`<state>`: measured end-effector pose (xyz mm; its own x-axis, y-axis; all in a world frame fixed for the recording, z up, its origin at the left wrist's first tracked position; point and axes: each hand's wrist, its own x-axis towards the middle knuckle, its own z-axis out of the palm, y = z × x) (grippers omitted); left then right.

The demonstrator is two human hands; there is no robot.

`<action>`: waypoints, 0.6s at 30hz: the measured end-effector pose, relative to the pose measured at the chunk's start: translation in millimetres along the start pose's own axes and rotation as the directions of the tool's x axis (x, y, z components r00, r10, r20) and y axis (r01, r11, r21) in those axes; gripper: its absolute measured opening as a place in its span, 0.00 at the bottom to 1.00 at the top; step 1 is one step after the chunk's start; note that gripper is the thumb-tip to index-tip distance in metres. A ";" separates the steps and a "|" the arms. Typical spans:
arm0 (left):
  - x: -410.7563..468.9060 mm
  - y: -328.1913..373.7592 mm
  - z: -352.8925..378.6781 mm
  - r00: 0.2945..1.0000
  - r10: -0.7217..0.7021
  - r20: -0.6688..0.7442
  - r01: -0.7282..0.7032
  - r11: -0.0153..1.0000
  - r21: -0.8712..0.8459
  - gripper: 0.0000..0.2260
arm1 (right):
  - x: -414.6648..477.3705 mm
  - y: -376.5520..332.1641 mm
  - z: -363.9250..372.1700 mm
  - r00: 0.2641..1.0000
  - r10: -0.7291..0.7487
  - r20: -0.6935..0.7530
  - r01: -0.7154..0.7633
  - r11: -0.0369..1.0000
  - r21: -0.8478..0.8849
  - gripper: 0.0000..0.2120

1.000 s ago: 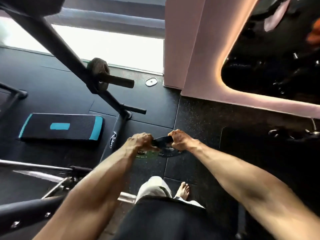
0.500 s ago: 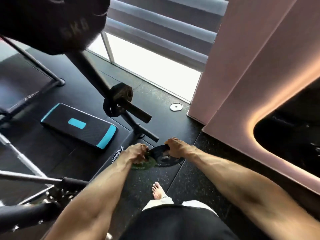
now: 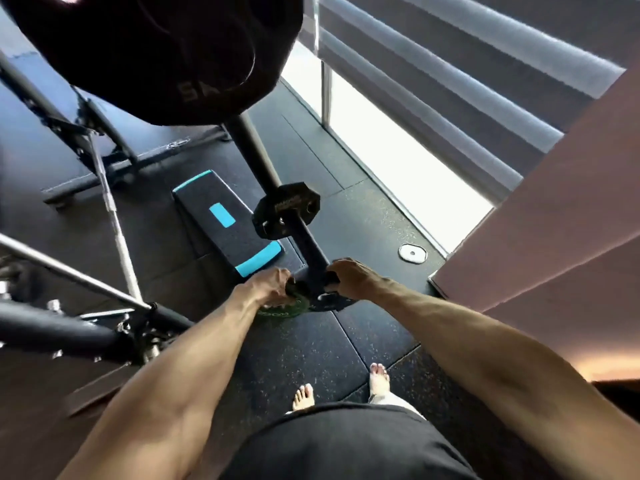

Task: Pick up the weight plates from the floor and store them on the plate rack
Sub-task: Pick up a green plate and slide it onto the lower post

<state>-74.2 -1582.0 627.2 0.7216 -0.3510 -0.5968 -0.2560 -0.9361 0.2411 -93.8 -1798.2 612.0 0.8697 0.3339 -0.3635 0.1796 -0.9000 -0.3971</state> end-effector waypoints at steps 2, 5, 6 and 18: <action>-3.7 5.5 -7.1 0.999 -0.038 -0.037 0.038 0.999 0.001 0.20 | 11.1 8.4 -10.5 0.999 -0.045 0.007 0.045 0.999 -0.006 0.12; -0.8 12.5 -11.7 0.996 -0.063 -0.059 0.059 0.996 -0.071 0.16 | 18.7 17.6 -27.1 0.992 -0.120 0.031 0.120 0.993 -0.001 0.10; -0.8 13.0 -10.3 0.995 -0.088 -0.053 0.081 0.990 -0.116 0.16 | 21.3 21.8 -27.5 0.985 -0.171 0.022 0.171 0.985 0.011 0.10; -3.1 23.0 -31.7 0.967 -0.237 0.093 0.254 0.919 -0.301 0.17 | 44.7 33.4 -58.7 0.879 -0.468 0.094 0.473 0.881 -0.033 0.08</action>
<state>-61.9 -1601.8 658.8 0.6983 -0.1198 -0.7057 0.1414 -0.9434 0.3001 -21.9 -1829.8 631.9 0.6368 0.7411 -0.2125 0.5844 -0.6438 -0.4940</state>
